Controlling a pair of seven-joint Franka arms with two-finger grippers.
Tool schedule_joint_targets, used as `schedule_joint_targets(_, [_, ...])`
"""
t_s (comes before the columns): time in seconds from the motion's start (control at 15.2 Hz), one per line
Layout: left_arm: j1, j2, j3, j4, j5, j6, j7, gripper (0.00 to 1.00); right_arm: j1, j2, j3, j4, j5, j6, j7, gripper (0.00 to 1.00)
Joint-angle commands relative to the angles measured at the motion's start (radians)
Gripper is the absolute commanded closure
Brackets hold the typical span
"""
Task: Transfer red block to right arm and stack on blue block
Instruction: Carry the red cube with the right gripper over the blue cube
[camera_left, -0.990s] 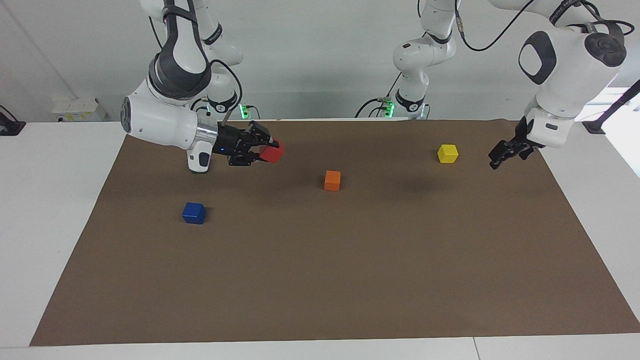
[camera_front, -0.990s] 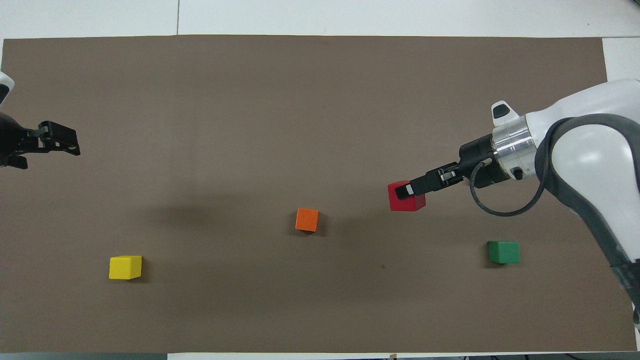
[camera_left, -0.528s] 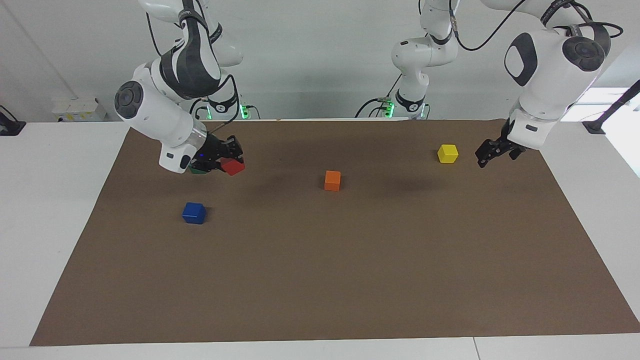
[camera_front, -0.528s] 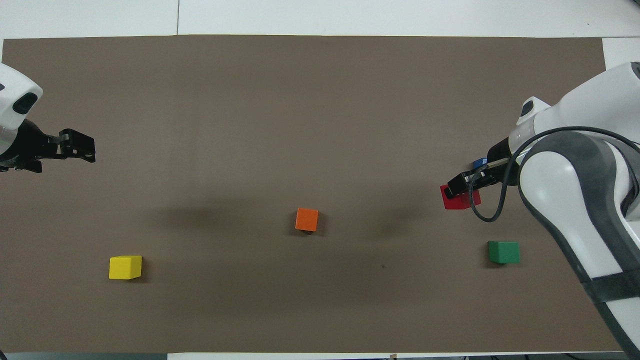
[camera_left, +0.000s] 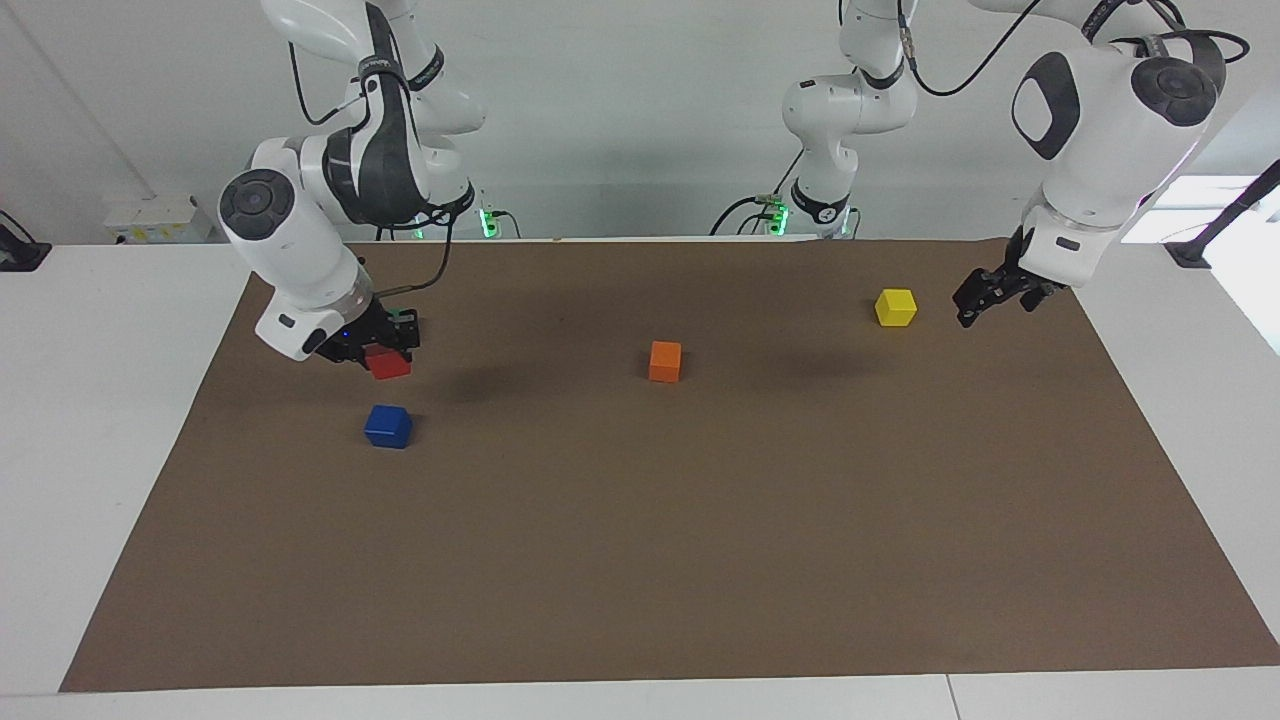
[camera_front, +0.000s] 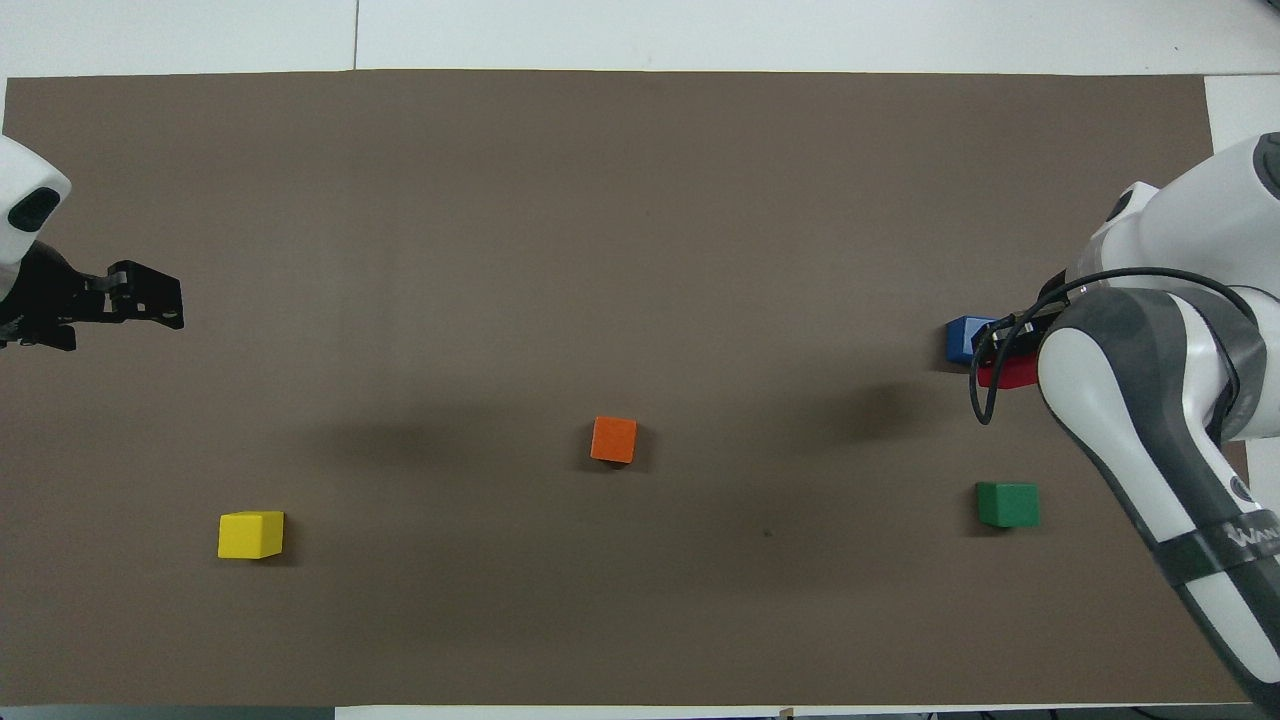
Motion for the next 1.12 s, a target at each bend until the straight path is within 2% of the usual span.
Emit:
schedule_joint_targets(0.0, [-0.022,-0.023,0.023,-0.017,-0.033,-0.010,0.019,0.00,-0.013,0.019,0.013,-0.059,-0.025,0.125,0.065,1.00])
schedule_joint_targets(0.33, [-0.021,-0.020,0.023,-0.008,-0.036,-0.013,0.019,0.00,-0.029,0.058,0.013,-0.064,-0.088,0.221,0.109,1.00])
schedule_joint_targets(0.53, [-0.021,-0.020,0.023,-0.008,-0.036,-0.007,0.019,0.00,-0.041,0.065,0.013,-0.065,-0.093,0.225,0.116,1.00])
schedule_joint_targets(0.66, [-0.015,-0.014,0.023,0.009,-0.048,-0.008,0.019,0.00,-0.075,0.101,0.016,-0.064,-0.090,0.231,0.102,1.00])
schedule_joint_targets(0.73, [-0.015,-0.014,0.025,0.023,-0.066,-0.008,0.019,0.00,-0.088,0.110,0.019,-0.055,-0.073,0.204,0.090,1.00])
schedule_joint_targets(0.86, [-0.015,-0.014,0.023,0.049,-0.073,-0.020,0.019,0.00,-0.084,0.119,0.018,0.009,-0.015,0.054,0.077,1.00])
schedule_joint_targets(1.06, [-0.016,-0.014,0.017,0.058,-0.071,-0.025,0.016,0.00,-0.092,0.136,0.018,0.053,0.010,0.005,0.004,1.00])
